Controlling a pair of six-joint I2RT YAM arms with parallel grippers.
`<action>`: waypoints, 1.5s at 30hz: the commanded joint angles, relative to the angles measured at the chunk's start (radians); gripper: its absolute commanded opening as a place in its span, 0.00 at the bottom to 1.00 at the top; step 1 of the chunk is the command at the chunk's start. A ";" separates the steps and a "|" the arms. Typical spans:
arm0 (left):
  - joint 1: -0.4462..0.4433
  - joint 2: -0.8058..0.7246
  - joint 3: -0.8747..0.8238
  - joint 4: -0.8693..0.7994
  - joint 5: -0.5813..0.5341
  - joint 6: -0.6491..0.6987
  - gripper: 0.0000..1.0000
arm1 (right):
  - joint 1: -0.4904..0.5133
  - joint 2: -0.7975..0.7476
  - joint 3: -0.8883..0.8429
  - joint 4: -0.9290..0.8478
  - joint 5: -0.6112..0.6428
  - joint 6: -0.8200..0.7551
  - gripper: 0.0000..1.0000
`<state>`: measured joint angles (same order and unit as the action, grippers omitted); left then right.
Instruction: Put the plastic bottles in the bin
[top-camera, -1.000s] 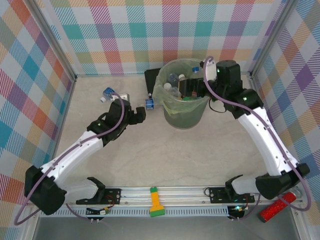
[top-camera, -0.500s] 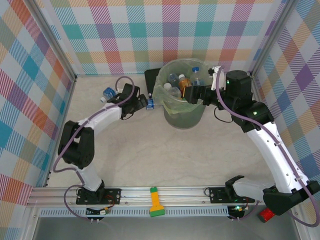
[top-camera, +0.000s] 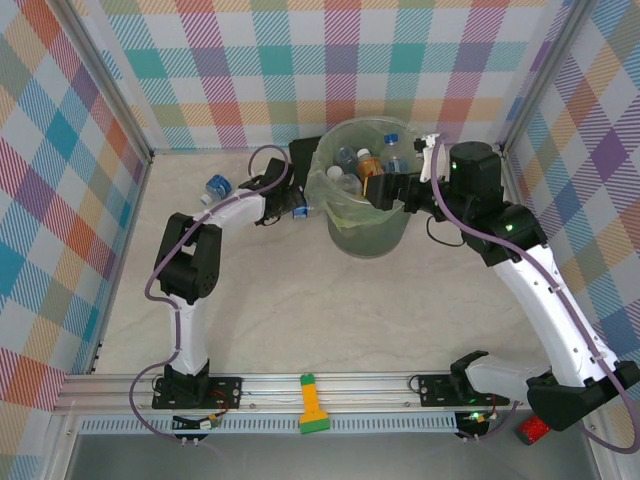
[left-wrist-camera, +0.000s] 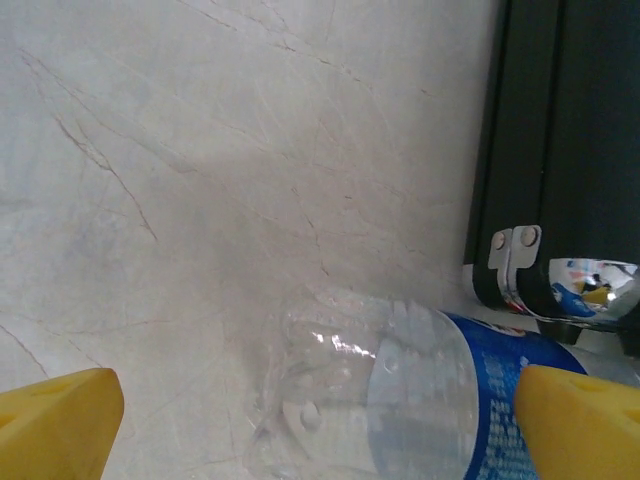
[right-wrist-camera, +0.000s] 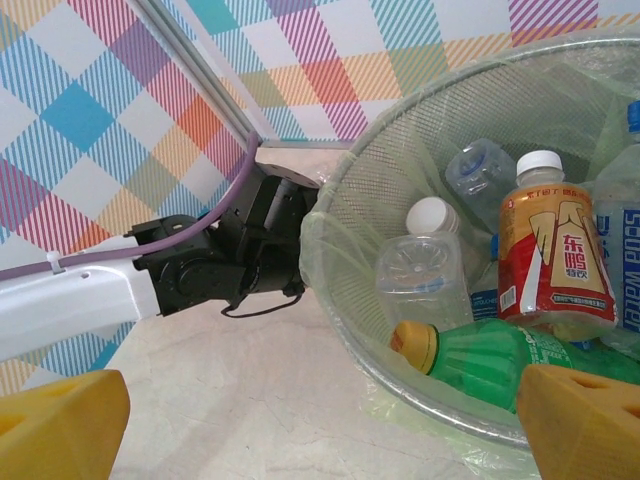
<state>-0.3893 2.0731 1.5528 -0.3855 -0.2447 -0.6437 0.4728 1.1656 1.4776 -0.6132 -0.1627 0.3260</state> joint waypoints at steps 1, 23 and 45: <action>0.006 -0.016 -0.045 -0.059 -0.032 0.028 1.00 | 0.008 -0.022 -0.012 0.028 -0.014 0.009 0.99; -0.042 -0.499 -0.556 -0.083 0.002 -0.069 1.00 | 0.031 -0.026 -0.043 0.057 -0.012 0.031 0.99; -0.058 -0.475 -0.618 0.185 0.357 0.338 1.00 | 0.041 -0.058 -0.064 0.052 0.002 0.033 0.99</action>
<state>-0.4313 1.6054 0.9497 -0.2630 0.0044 -0.3511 0.5056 1.1381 1.4193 -0.5766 -0.1661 0.3588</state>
